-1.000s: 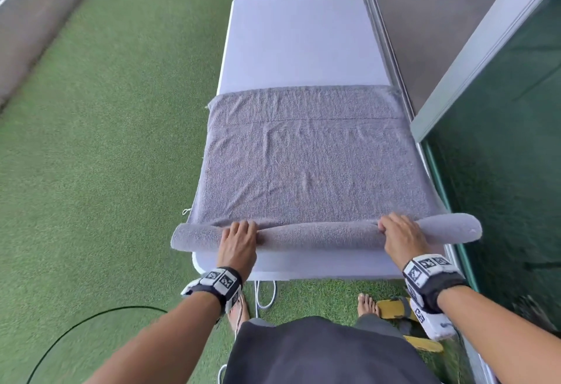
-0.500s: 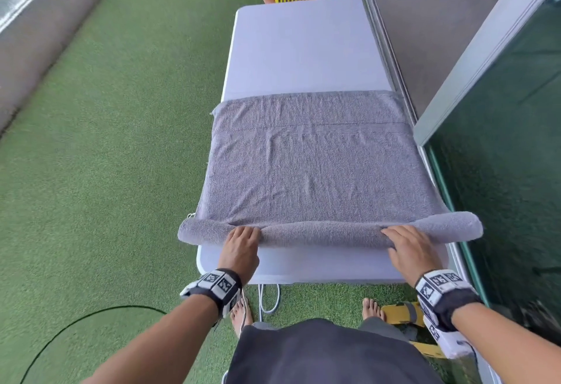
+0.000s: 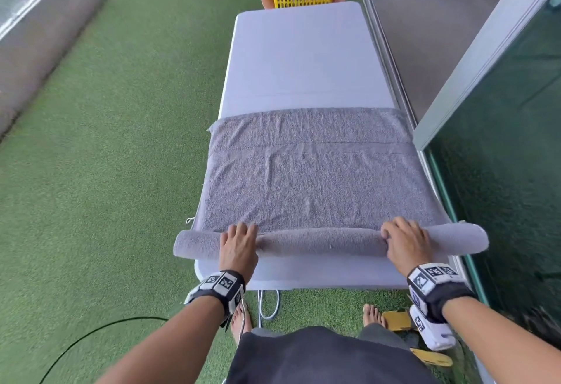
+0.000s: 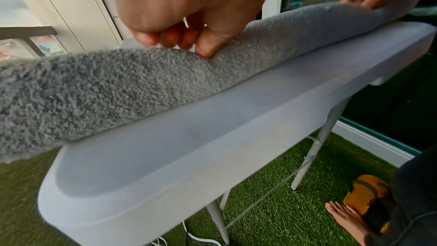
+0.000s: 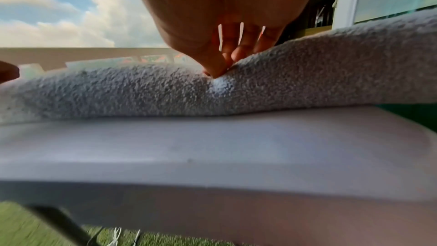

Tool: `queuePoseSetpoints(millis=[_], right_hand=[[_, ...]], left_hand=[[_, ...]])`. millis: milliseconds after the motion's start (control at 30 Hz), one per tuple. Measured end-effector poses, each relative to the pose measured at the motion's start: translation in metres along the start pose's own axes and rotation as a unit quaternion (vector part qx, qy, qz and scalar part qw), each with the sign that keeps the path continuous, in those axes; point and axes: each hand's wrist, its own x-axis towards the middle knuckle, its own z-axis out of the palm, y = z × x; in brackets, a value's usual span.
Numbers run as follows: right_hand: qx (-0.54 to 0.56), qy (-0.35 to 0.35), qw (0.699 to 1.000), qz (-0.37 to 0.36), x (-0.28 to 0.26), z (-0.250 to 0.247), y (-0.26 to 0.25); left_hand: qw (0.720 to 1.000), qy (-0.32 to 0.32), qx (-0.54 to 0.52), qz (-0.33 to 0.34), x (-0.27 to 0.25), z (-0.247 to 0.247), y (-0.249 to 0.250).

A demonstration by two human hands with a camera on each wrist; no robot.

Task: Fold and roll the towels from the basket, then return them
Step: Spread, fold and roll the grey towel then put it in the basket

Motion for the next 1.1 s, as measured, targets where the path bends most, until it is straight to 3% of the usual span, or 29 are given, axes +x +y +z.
queuePoseSetpoints(millis=[133,233,433,567,733,800,867,933,1100], right_hand=[[0.010,0.034,0.999,-0.027,-0.016,0.006,-0.002],[-0.010,0.026,0.998,-0.050,-0.038,0.013,0.011],[-0.019,-0.015,0.998,-0.056,-0.036,0.020,0.018],[0.005,-0.004,1.000,-0.020,-0.017,0.008,0.010],[-0.055,-0.069,0.996,-0.021,-0.016,-0.005,0.012],[-0.066,-0.072,0.995,-0.023,-0.011,-0.006,0.009],[-0.045,-0.029,0.998,-0.027,-0.010,-0.002,0.006],[-0.022,-0.023,0.999,-0.042,-0.017,0.005,0.006],[-0.046,-0.077,0.993,-0.072,-0.034,0.014,0.018]], left_hand=[[1.000,0.023,-0.008,0.010,-0.008,0.009,-0.002],[0.998,0.043,-0.007,0.055,-0.028,0.014,-0.009],[0.998,-0.033,0.013,0.059,-0.021,0.021,-0.017],[0.996,-0.004,0.007,0.087,-0.006,0.011,-0.015],[0.990,-0.086,0.043,0.100,-0.009,0.003,-0.015],[0.993,-0.066,0.026,0.094,-0.008,0.004,-0.013],[0.997,-0.016,0.014,0.070,-0.006,0.012,-0.016],[0.998,-0.017,0.011,0.059,-0.012,0.016,-0.021],[0.991,-0.006,0.045,0.126,-0.028,0.019,-0.030]])
